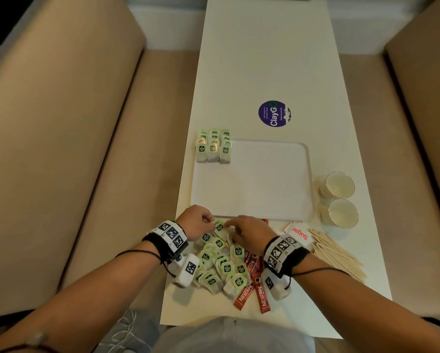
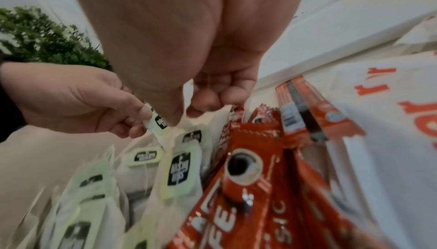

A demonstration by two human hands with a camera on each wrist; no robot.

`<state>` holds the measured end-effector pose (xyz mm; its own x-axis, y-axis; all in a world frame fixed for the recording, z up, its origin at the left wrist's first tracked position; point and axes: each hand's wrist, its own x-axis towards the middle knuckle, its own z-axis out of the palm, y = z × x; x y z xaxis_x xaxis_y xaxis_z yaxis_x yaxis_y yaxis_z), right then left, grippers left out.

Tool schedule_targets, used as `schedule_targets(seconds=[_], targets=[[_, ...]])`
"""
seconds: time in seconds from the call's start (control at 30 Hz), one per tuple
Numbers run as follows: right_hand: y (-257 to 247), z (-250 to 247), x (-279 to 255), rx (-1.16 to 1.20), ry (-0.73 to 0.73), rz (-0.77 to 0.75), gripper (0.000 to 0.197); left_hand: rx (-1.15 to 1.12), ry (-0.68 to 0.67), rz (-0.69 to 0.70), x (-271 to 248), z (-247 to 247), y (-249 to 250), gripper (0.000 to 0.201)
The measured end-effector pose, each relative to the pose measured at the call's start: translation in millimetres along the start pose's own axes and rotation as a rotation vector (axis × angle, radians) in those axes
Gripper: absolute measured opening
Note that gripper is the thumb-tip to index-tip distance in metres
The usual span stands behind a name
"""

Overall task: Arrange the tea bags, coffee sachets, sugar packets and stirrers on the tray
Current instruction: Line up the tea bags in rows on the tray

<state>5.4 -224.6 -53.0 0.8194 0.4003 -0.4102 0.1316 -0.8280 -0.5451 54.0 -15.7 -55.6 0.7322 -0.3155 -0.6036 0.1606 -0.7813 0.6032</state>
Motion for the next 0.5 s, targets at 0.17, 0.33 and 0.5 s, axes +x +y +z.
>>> schedule_targets(seconds=[0.17,0.33,0.5], targets=[[-3,-5,4,0.121,0.038,0.031,0.041,-0.104,-0.043,0.119,-2,-4,2,0.013],[-4,-14,6,0.187,0.086,-0.014,0.021,-0.194,-0.037,0.205,-8,-12,12,0.007],[-14,-31,-1,0.392,0.108,0.015,0.022,-0.373,-0.120,0.217,-11,-16,14,0.047]])
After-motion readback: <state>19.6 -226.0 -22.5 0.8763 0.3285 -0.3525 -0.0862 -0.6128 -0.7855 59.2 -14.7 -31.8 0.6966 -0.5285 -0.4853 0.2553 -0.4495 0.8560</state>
